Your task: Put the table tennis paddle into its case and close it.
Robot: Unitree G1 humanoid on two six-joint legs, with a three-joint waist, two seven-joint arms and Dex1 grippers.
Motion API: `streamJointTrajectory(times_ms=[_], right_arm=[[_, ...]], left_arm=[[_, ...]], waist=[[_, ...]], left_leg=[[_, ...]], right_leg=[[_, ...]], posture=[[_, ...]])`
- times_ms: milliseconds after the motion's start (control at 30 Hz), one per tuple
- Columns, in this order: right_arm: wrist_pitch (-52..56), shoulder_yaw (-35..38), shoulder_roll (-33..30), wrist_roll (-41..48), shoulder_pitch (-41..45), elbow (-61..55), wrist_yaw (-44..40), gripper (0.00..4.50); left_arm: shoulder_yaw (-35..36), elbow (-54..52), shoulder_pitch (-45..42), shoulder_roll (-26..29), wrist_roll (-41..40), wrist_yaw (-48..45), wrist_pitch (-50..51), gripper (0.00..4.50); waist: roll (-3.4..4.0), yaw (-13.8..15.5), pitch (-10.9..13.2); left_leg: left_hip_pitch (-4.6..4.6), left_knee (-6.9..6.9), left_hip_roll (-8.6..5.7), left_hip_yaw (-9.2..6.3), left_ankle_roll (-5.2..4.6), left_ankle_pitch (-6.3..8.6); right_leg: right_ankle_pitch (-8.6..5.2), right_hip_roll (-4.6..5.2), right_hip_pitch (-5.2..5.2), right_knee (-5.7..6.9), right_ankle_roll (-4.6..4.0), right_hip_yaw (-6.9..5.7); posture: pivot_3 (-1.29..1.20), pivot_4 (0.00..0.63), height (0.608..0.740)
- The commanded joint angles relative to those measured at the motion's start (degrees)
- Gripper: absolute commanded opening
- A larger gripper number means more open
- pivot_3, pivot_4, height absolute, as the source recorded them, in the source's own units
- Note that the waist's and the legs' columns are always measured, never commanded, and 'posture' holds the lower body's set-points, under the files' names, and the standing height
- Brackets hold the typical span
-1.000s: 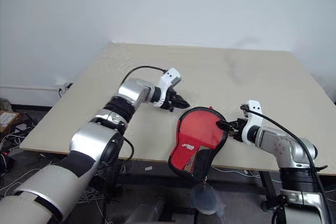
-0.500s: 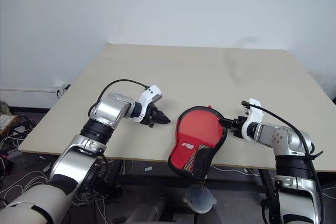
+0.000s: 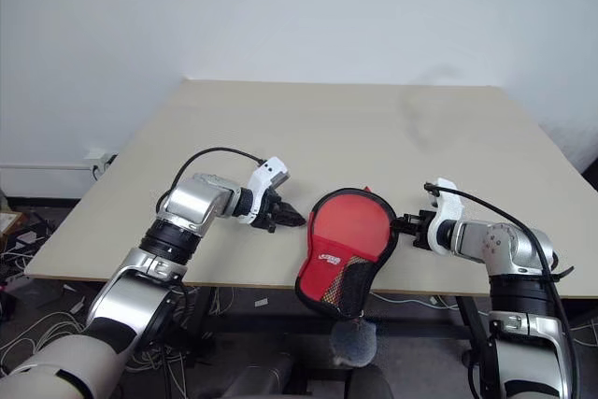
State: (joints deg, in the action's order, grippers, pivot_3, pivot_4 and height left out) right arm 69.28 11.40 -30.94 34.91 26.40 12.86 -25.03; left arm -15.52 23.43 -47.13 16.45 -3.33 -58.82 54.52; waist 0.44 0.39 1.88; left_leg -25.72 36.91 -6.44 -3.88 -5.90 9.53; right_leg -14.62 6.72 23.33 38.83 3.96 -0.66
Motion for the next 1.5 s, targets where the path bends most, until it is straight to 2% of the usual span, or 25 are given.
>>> streamJointTrajectory(times_ms=[33,133,333,467,633,867,1267,1500], right_arm=[[0.4,-1.2,0.7,-1.5,1.3,1.0,0.1,0.60],[-0.7,-1.1,1.5,-3.1,2.0,2.9,0.7,0.03],[-1.0,1.4,3.4,-1.8,3.3,1.7,0.0,0.03],[-1.2,7.8,5.8,2.0,5.1,-1.0,0.1,0.03],[-1.5,17.9,9.7,6.2,11.5,0.3,6.3,0.03],[-7.9,24.4,11.9,4.4,16.5,7.6,16.5,0.03],[-23.2,24.4,10.5,-3.0,18.3,22.5,27.7,0.03],[-23.4,14.9,9.0,-8.9,16.1,23.3,23.1,0.03]], left_arm=[[-0.2,-2.3,-1.2,1.1,-1.0,0.7,-0.1,1.76],[0.1,-2.4,-1.4,1.2,-1.7,1.1,0.2,1.76],[-0.2,-1.7,-1.5,1.7,-2.2,2.2,0.2,1.76],[-0.2,-2.2,-1.0,2.1,-3.0,2.6,0.8,1.76],[-0.3,-2.6,-0.1,2.3,-3.6,3.1,1.5,1.76],[-0.6,-3.0,0.2,2.5,-4.5,3.9,1.9,1.76],[-1.0,-2.9,0.0,2.4,-5.2,4.8,1.3,1.76],[-1.3,-3.1,0.2,2.3,-5.3,5.2,1.0,1.76]], waist=[[0.00,-0.1,0.0],[-0.02,-0.3,0.0],[-0.03,-0.6,0.0],[0.00,-0.6,0.0],[0.22,-0.5,0.1],[0.22,0.0,0.1],[0.27,-0.6,0.2],[0.29,-0.6,0.2]], left_leg=[[0.01,-0.02,0.00,0.00,0.00,0.00],[0.06,-0.03,0.00,0.00,0.00,0.00],[0.11,-0.03,0.00,0.00,0.01,0.00],[0.11,-0.08,0.00,-0.06,0.06,-0.03],[0.10,-0.19,-0.01,-0.05,0.17,-0.10],[0.10,-0.27,-0.06,-0.02,0.18,-0.11],[0.13,-0.40,-0.12,0.03,0.24,-0.16],[0.16,-0.39,-0.12,0.01,0.25,-0.17]], right_leg=[[0.00,0.00,0.00,0.00,0.00,0.01],[0.00,0.00,-0.03,0.00,0.00,0.03],[0.15,-0.02,-0.04,0.01,0.08,0.05],[0.16,-0.04,0.05,0.04,0.08,0.06],[0.32,-0.09,0.16,0.04,-0.15,0.14],[0.32,-0.06,0.15,-0.04,-0.16,0.15],[0.33,-0.13,0.29,-0.03,-0.17,0.43],[0.34,-0.16,0.27,-0.02,-0.18,0.44]], posture=[[0.00,0.000,0.688],[0.00,0.000,0.688],[0.00,0.000,0.688],[0.00,0.000,0.688],[0.00,0.000,0.688],[0.00,0.000,0.688],[0.00,0.000,0.688],[0.00,0.000,0.688]])
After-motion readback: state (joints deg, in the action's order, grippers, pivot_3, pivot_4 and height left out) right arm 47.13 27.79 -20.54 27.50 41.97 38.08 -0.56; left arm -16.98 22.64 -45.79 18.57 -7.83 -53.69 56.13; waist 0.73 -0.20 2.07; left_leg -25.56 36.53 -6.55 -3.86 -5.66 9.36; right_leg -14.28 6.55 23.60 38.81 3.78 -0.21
